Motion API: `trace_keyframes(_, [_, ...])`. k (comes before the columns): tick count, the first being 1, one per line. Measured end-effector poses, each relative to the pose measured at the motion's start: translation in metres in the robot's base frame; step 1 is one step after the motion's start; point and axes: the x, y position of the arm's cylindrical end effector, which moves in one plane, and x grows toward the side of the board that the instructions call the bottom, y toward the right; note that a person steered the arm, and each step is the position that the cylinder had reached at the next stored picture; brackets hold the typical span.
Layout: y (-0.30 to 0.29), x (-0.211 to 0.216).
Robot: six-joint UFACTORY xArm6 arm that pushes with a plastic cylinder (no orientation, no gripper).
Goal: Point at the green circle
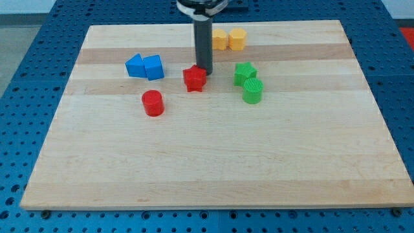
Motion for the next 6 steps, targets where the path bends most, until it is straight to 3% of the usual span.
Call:
trace_keyframes(3, [-0.027, 0.054])
trace_keyframes(4, [-0.012, 0.064])
trace_keyframes(6, [0.072, 0.094])
